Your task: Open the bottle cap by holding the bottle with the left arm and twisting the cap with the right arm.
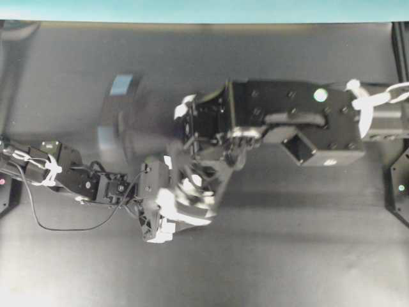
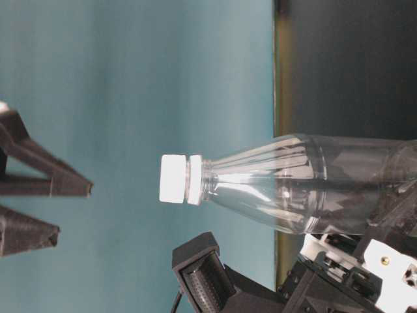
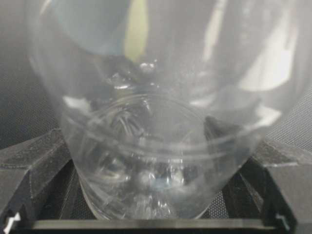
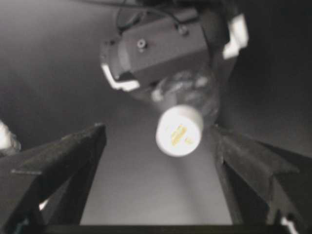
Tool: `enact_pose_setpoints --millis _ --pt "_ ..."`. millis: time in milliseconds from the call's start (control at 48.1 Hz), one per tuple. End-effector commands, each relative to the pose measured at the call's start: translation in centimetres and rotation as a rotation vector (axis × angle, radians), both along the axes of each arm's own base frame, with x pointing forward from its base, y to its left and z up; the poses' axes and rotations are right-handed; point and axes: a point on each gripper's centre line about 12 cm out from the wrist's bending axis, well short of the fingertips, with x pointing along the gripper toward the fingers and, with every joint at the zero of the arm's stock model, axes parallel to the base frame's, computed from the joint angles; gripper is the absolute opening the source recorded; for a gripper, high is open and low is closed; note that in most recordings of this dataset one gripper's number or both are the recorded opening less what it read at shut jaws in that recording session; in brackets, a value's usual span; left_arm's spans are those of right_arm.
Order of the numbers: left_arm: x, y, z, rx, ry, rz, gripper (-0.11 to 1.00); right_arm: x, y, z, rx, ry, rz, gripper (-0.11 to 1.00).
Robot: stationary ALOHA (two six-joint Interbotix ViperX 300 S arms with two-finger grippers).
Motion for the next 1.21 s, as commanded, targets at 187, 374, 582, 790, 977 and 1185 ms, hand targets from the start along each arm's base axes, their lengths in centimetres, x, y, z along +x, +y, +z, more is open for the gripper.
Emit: enact_pose_setpoints --millis 187,374,582,790,977,1185 --pt "0.2 -0.3 0.3 0.001 0.002 -0.008 0.89 -0.4 1.3 -0.9 0.101 0.111 -0.281 0.78" --pt "0.2 -0.2 0.3 0.002 0.001 -0.007 0.89 -0.5 1.9 -3.3 0.09 0.162 -0.282 0.78" --pt "0.1 -0.2 0.3 0.001 0.003 -0.006 0.89 -0.3 1.5 -5.5 0.09 0.158 -0.292 0.78" --pt "0.2 -0.2 0.3 0.002 0.001 -0.007 0.89 -0.3 0.8 -5.8 0.088 0.151 -0.303 0.74" --pt "0.2 -0.2 0.4 0.0 -0.002 -0.006 0.89 -0.3 0.0 -6.0 0.081 0.152 -0.304 0.72" --pt "0.2 -0.2 0.3 0.001 0.0 -0.006 0.89 -0.3 -0.4 -6.1 0.078 0.154 -0.308 0.72"
